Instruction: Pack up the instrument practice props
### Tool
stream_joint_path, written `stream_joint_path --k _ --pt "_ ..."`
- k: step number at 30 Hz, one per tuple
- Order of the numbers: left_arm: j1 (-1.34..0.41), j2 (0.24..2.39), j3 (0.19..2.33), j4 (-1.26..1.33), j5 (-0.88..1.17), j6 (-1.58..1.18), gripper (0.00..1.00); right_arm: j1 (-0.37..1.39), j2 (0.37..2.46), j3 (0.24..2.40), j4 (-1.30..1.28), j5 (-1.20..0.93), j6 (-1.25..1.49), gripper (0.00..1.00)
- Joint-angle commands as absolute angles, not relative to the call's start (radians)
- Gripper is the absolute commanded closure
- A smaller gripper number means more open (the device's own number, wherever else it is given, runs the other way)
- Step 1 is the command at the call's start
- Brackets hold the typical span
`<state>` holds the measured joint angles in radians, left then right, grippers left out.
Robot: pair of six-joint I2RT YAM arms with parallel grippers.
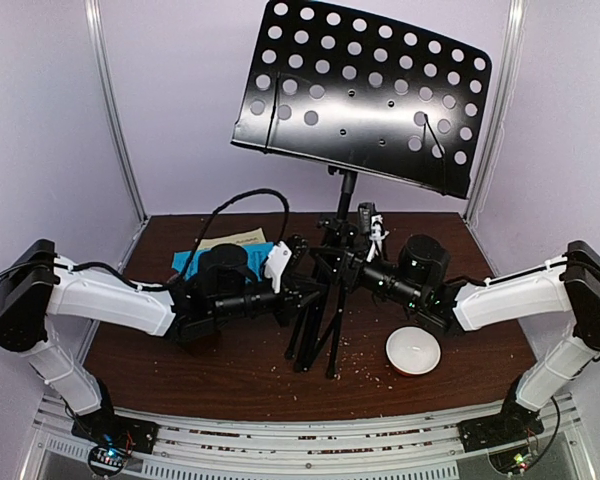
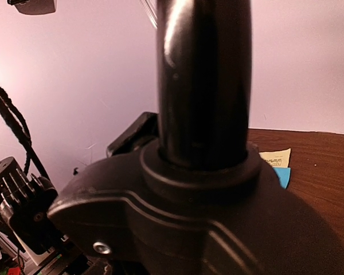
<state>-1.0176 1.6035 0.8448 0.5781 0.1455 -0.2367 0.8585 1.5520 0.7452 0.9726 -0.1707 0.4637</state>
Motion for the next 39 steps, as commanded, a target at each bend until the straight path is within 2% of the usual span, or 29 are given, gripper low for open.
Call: stream_joint_path --k 1,2,7,14,24,31,39 --pt "-1.065 1.563 0.857 0.594 0.135 -0.202 0.81 0.867 1.485 0.735 1.018 -0.026 0.461 1.00" --pt "-1.065 1.558 0.853 0.586 0.119 -0.204 0.73 0.869 1.480 0.729 1.016 0.000 0.466 1.00" --pt "-1.067 1.566 0.829 0.577 0.104 -0.235 0.49 0.877 1.477 0.706 1.018 0.072 0.474 1.00" --pt "-1.077 1.619 0.836 0.551 0.096 -0.244 0.23 0.886 1.495 0.692 1.036 0.141 0.488 1.00" --pt "-1.077 1.766 0.955 0.417 -0.001 -0.263 0.14 0.898 1.515 0.686 1.045 0.190 0.508 1.00" --pt "-1.077 1.853 1.010 0.391 -0.008 -0.317 0.12 0.907 1.513 0.678 1.050 0.230 0.517 1.00" --pt "-1.078 1.874 1.018 0.314 -0.170 -0.370 0.12 0.910 1.503 0.664 1.048 0.263 0.524 1.00"
